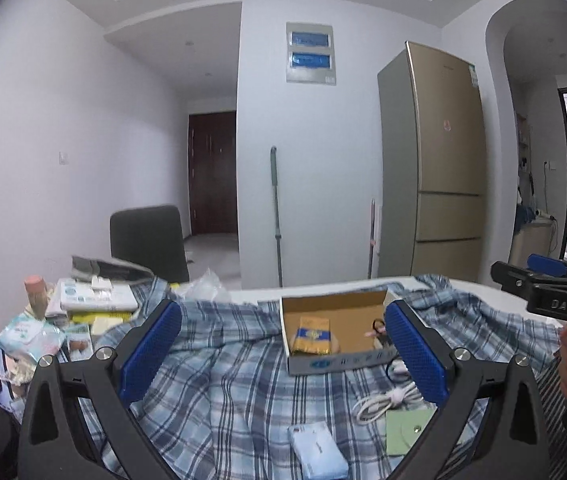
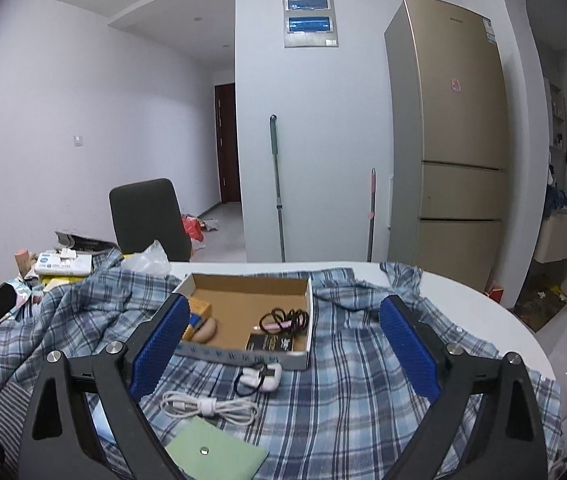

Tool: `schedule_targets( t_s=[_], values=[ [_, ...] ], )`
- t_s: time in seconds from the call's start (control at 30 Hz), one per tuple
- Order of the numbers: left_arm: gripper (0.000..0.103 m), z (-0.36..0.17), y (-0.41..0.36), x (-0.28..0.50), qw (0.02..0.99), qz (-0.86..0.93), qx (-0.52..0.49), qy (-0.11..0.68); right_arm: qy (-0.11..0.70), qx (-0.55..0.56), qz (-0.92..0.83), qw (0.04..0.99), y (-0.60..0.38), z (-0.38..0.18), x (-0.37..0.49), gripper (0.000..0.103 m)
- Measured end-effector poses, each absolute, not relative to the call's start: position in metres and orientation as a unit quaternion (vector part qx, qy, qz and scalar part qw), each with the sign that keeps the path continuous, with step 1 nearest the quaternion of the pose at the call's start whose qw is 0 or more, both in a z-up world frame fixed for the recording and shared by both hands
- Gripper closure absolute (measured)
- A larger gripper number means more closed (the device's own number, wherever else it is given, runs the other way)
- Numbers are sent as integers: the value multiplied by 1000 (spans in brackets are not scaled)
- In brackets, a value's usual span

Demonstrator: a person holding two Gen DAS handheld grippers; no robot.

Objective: Organize soft objects

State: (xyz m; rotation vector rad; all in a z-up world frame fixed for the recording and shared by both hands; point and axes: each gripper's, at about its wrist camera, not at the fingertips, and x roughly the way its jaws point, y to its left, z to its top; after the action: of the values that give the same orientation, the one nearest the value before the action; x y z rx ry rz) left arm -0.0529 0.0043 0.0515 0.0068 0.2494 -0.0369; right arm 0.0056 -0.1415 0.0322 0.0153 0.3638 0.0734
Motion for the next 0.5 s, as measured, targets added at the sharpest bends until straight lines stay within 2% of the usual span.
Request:
schedule_targets(
  t_s=[0.5],
  values=[
    [0, -3, -2, -24, 977, -46, 12, 208, 240, 7, 38, 970, -143, -22, 26, 8]
  ],
)
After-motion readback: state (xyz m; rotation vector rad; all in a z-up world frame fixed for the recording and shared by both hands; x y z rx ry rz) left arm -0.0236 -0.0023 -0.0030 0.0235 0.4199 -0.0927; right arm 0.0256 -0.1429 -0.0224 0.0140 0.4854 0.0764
